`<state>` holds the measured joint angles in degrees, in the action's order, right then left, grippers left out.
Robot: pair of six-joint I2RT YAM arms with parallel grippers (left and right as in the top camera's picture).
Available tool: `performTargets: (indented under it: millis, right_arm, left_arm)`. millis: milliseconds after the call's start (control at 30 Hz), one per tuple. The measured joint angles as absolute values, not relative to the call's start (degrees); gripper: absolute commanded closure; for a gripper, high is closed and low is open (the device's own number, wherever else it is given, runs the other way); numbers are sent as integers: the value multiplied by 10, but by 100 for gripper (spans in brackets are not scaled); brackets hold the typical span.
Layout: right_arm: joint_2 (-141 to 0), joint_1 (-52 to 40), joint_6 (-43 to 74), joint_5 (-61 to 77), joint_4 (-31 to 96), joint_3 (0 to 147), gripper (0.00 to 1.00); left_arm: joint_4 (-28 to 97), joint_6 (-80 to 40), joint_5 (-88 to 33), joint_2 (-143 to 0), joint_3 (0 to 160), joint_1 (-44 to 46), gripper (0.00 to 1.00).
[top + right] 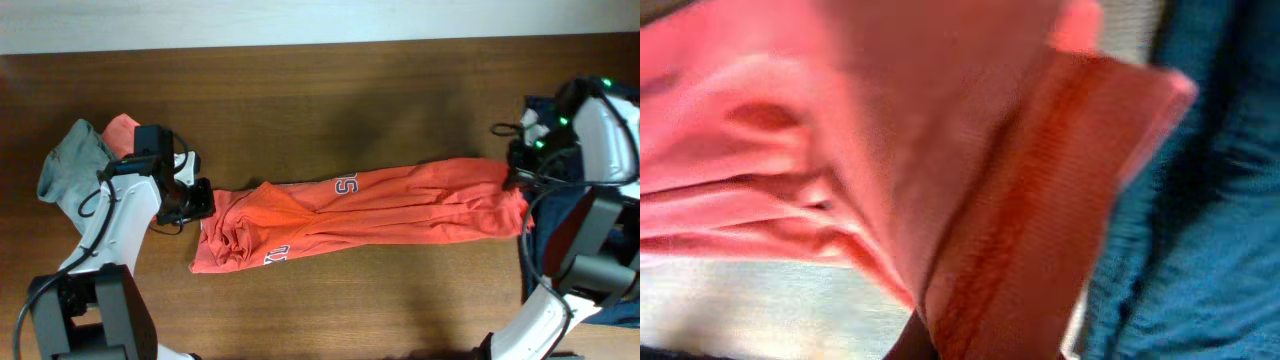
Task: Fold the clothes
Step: 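Fold the right end of the T-shirt leftward with the right gripper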
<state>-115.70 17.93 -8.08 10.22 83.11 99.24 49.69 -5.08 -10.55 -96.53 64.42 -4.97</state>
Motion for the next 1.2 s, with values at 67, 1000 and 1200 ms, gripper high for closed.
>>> performTargets:
  millis: [67, 1000, 1200]
  right_arm:
    - [-1153, 138, -68, 96, 838, 995, 96]
    - [-1229, -249, 79, 63, 707, 995, 58]
    - [-1229, -256, -4, 148, 684, 995, 51]
  left_arm:
    - [498, -51, -106, -965, 644, -50, 66]
    - [512, -52, -105, -965, 644, -50, 66]
    - [512, -52, -106, -965, 644, -50, 66]
